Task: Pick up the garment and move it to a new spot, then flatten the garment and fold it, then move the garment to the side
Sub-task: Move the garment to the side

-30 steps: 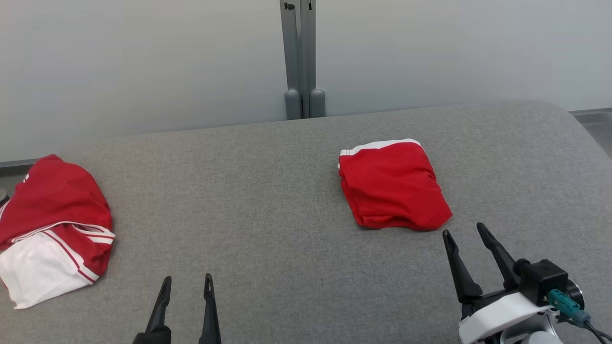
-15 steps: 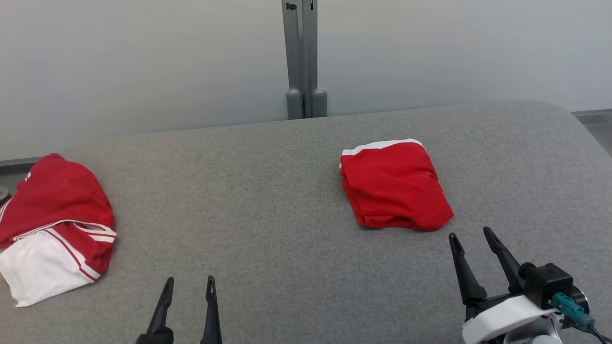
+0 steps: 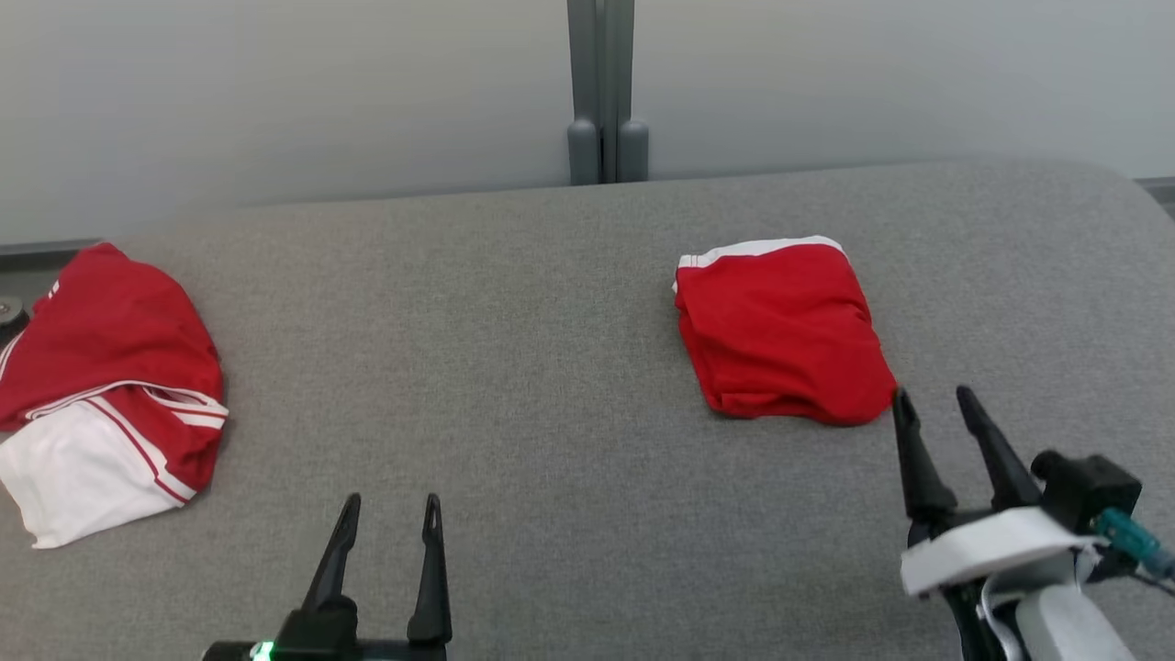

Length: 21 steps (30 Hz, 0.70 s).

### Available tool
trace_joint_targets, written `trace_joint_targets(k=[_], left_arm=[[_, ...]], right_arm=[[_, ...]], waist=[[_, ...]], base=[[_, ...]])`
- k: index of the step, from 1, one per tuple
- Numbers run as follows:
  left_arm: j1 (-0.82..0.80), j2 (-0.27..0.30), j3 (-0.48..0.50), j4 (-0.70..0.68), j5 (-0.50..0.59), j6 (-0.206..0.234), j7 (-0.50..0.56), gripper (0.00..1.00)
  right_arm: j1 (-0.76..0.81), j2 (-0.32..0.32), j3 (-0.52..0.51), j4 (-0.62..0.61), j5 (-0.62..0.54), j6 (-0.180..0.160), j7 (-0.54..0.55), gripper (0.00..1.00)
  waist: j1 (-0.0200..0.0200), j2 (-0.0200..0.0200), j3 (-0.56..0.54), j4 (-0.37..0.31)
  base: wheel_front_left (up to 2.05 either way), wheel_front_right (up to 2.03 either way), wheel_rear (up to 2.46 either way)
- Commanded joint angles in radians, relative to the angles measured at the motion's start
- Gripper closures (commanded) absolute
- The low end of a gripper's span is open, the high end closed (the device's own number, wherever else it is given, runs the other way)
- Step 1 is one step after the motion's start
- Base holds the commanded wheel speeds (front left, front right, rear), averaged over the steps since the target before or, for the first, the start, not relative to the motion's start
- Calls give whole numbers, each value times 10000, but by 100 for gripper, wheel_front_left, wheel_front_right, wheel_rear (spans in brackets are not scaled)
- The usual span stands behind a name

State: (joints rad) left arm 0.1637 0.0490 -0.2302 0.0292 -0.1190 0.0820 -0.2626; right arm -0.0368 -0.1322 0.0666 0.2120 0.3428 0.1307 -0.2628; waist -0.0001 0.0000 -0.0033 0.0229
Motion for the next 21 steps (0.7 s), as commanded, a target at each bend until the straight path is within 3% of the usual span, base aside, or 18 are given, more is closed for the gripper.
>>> trace_joint_targets(k=[1, 8, 15, 21], left_arm=[[-435, 28, -70, -85, 34, -35, -32, 0], [-1441, 28, -534, -70, -139, -60, -21, 0], [-2205, 28, -932, -12, -220, -51, -21, 0], [-2550, 28, -1023, 42, -239, -29, -21, 0]], right_arm=[[-573, -56, -145, 102, 150, 1, -28, 0], [-2952, -1039, -114, 1886, 631, 1, 124, 0], [-5104, -2380, 192, 3956, 1848, 1, 2537, 0], [-5833, -2903, 847, 4772, 2858, 1, 4127, 0]], waist=[[1, 0, 907, 362], [1, 0, 2252, 911], [1, 0, 3259, 1347], [1, 0, 3679, 1545]], base=[[0, 0, 0], [0, 0, 0], [0, 0, 0], [0, 0, 0]])
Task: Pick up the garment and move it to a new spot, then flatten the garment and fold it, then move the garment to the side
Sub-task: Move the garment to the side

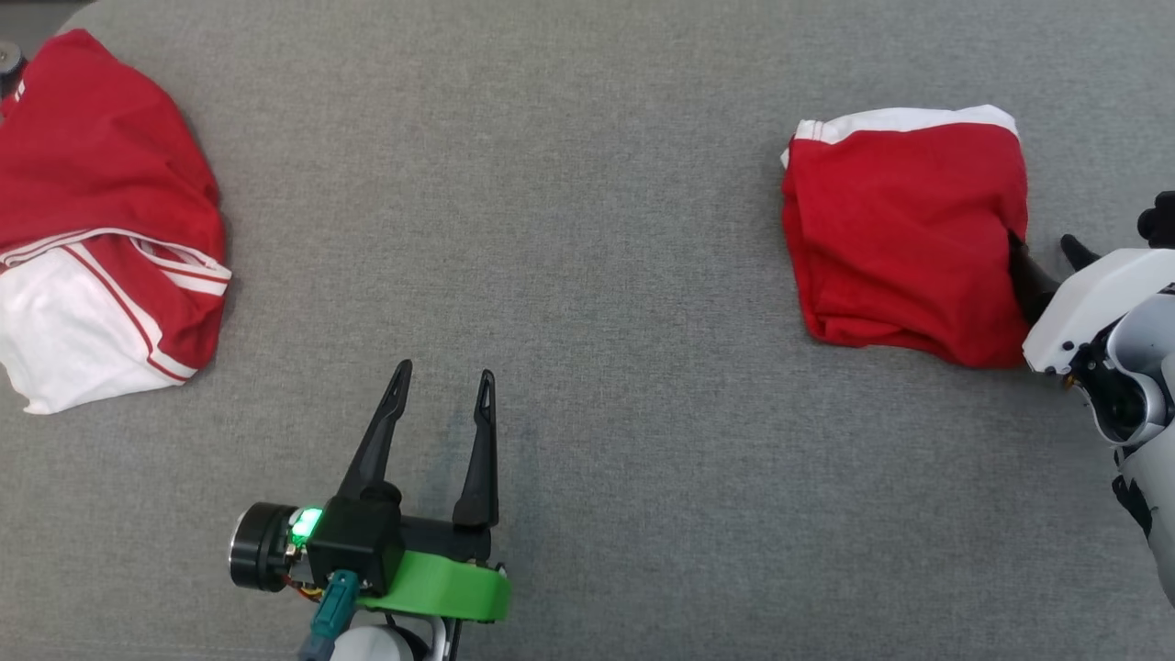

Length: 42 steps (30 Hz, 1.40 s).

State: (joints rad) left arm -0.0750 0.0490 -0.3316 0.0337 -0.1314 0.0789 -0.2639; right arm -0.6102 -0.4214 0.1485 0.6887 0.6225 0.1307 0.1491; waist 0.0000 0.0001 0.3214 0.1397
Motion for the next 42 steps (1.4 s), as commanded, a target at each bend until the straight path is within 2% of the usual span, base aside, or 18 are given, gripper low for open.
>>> trace_joint_targets(k=[1, 2, 3, 6, 11, 20, 28, 30, 32, 35, 37, 42], left_arm=[[-197, 28, -8, 3, -114, 10, -8, 0], [-211, 28, 5, 6, -108, 15, -8, 0], [-218, 28, 39, -5, -91, 33, -8, 0], [-228, 27, 167, -66, 20, 23, -8, 0], [-410, 29, 357, -113, 399, -246, -8, 0], [-971, 325, 446, -457, 1059, -844, -8, 0], [-1698, 727, -239, -1093, 1741, -1187, -8, 0], [-1774, 764, -366, -1225, 1748, -1204, -8, 0], [-1816, 770, -451, -1320, 1725, -1200, -8, 0], [-1767, 763, -540, -1371, 1643, -1121, -8, 0], [-1633, 745, -550, -1339, 1583, -1040, -8, 0], [-1113, 529, -181, -1436, 983, -715, -8, 0]], right_arm=[[-151, -40, 164, 12, 332, 1, 151, 29], [-166, -82, 253, 13, 475, 1, 223, 69], [-148, -130, 425, -64, 604, 2, 229, 100], [-94, -290, 712, -201, 845, -4, -35, 100], [-240, -827, 1147, -372, 809, -16, -718, 100], [-934, -2257, 1470, -313, 461, -7, -1638, 100], [-2095, -4001, 1128, 384, -909, -7, -1987, 100], [-2454, -4152, 929, 675, -1444, -5, -2124, 100], [-2756, -4065, 761, 1055, -2139, -5, -2312, 0], [-3203, -3741, 403, 1456, -3194, -7, -2821, 0], [-3297, -3263, 168, 1628, -3965, -7, -3317, 0], [-2320, -1547, -543, 1381, -5081, -7, -4047, 0]], waist=[[0, -1, 470, 381], [0, -1, 503, 372], [0, -1, 545, 331], [0, -1, 663, 60], [0, -1, 987, -732], [0, -1, 2146, -2117], [0, -1, 3125, -2258], [0, -1, 3187, -2209], [0, -1, 3148, -2158], [0, -1, 2900, -2111], [0, -1, 2605, -2108], [0, -1, 1453, -1969]], base=[[0, 0, 0], [0, 0, 0], [0, 0, 0], [0, 0, 0], [0, 0, 0], [0, 0, 0], [0, 0, 0], [0, 0, 0], [0, 0, 0], [0, 0, 0], [0, 0, 0], [0, 0, 0]])
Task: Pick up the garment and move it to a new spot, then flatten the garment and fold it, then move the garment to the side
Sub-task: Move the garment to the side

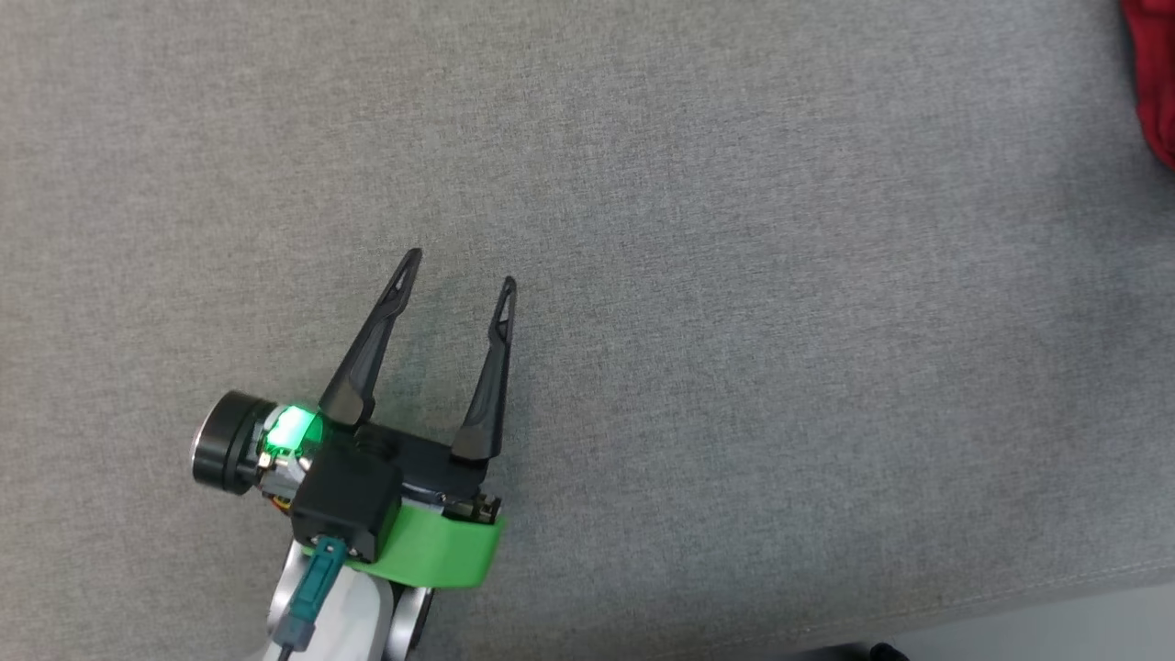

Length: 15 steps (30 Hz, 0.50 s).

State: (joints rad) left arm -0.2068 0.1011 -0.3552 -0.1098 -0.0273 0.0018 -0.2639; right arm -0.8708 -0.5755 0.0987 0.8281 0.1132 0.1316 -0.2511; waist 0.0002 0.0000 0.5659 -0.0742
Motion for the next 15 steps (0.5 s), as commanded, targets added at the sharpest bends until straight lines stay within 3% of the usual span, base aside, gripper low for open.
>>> trace_joint_targets(k=[1, 9, 15], left_arm=[[286, -26, 143, 39, -121, 120, -8, 0], [1130, -231, 1193, 1124, -836, 618, -7, 0], [1869, -323, 1625, 2059, -1133, 584, -7, 0]], right_arm=[[536, 274, -193, -131, -41, -18, -92, 0], [4113, 2866, -891, -3303, 1029, -16, -139, 0], [6407, 3925, -475, -4719, 1105, -15, -142, 0]], waist=[[-2, 0, -1254, 243], [-2, 0, -3591, 969], [-2, 0, -5187, 1245]], base=[[0, 0, 0], [0, 0, 0], [0, 0, 0]])
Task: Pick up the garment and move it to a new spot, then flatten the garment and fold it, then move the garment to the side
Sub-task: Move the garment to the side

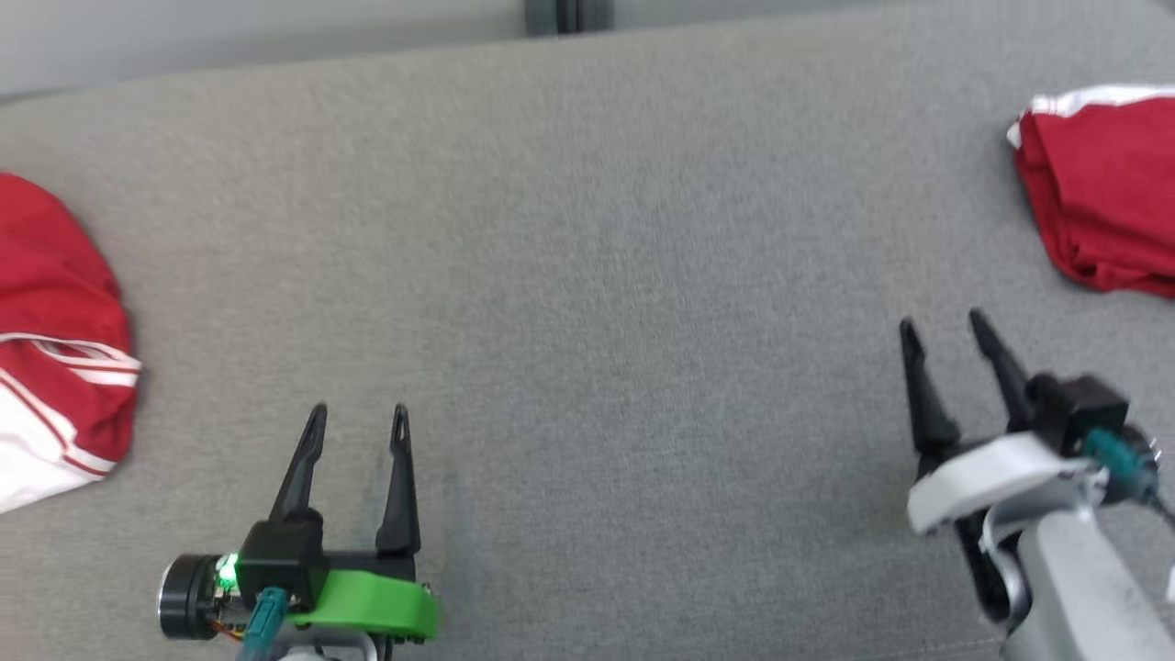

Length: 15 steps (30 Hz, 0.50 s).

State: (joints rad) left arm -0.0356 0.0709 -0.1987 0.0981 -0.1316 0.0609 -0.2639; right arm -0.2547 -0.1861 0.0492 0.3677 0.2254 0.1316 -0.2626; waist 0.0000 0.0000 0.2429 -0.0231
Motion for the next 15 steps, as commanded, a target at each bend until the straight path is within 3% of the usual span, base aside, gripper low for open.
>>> trace_joint_targets(k=[1, 11, 15], left_arm=[[275, -32, 141, 47, -140, -26, -7, 0], [1965, -136, 1077, -896, -151, -281, -7, 0], [2568, -172, 948, -995, 35, -762, -6, 0]], right_arm=[[531, 123, 114, -295, -19, -15, -29, 0], [2569, 712, 981, -2063, -355, -15, -29, 0], [3133, 915, 783, -2331, -469, -15, -29, 0]], waist=[[0, 0, -2180, 757], [0, 0, -3098, 655], [0, 0, -3327, 612]], base=[[0, 0, 0], [0, 0, 0], [0, 0, 0]])
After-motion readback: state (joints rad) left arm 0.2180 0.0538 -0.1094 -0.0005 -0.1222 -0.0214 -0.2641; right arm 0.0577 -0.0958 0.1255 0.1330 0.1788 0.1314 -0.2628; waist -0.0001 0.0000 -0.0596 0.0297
